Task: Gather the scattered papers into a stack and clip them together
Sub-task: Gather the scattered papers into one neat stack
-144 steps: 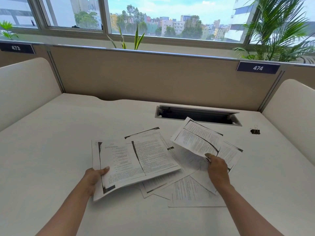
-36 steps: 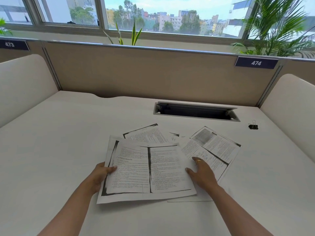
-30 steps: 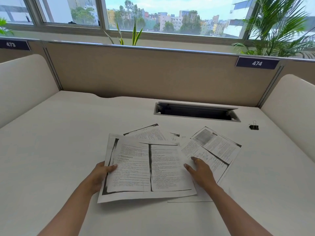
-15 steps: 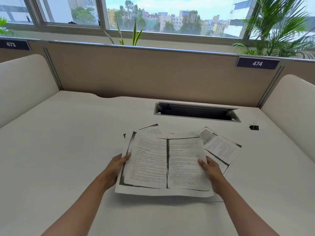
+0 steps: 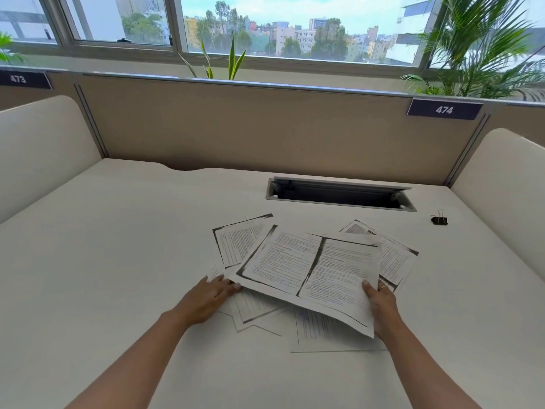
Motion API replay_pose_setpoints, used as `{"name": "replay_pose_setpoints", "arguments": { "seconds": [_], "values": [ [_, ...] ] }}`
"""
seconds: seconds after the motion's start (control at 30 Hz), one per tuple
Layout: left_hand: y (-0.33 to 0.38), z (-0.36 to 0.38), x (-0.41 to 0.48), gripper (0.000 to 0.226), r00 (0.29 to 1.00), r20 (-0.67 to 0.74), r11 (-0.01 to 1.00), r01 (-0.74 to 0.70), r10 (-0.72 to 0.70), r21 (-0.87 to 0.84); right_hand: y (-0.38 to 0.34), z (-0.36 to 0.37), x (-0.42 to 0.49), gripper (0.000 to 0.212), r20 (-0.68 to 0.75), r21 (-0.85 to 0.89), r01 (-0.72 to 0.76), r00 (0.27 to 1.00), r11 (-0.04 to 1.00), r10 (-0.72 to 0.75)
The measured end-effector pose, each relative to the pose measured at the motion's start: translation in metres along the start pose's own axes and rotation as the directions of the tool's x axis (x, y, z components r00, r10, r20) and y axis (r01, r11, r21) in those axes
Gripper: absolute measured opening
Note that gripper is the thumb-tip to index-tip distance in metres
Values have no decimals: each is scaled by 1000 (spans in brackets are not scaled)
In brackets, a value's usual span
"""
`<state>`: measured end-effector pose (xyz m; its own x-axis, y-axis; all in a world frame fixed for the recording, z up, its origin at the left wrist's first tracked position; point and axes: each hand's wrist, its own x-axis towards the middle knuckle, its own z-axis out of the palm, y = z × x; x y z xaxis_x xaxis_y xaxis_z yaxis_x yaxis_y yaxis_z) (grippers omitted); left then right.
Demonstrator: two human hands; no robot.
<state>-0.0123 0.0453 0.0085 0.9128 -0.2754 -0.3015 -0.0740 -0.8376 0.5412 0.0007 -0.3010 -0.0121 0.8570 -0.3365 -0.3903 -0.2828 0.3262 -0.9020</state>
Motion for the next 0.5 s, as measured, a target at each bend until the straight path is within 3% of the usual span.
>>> {"name": "replay_pose_setpoints", "arguments": {
  "seconds": [0.1, 0.23, 0.37, 0.43, 0.5],
  "values": [
    [2, 3, 3, 50, 1000, 3, 937, 13, -15, 349, -1, 1, 1, 35, -24, 22, -3, 1000, 1000, 3],
    [18, 9, 3, 52, 991, -74, 844, 135, -113, 519, -1, 1, 2, 32, -64, 11, 5, 998, 1000, -5],
    [36, 5, 6, 40, 994, -101, 903, 71, -31, 425, 1, 0, 5, 36, -74, -30, 23, 997, 999, -25],
    [42, 1, 7, 33, 998, -63, 971, 32, -17, 237, 2, 0, 6, 36, -78, -43, 21, 997, 999, -24],
    [46, 0, 5, 25, 999, 16, 997, 41, -40, -65, 2, 0, 6, 35, -80, -62, 16, 997, 998, -21]
  ]
}}
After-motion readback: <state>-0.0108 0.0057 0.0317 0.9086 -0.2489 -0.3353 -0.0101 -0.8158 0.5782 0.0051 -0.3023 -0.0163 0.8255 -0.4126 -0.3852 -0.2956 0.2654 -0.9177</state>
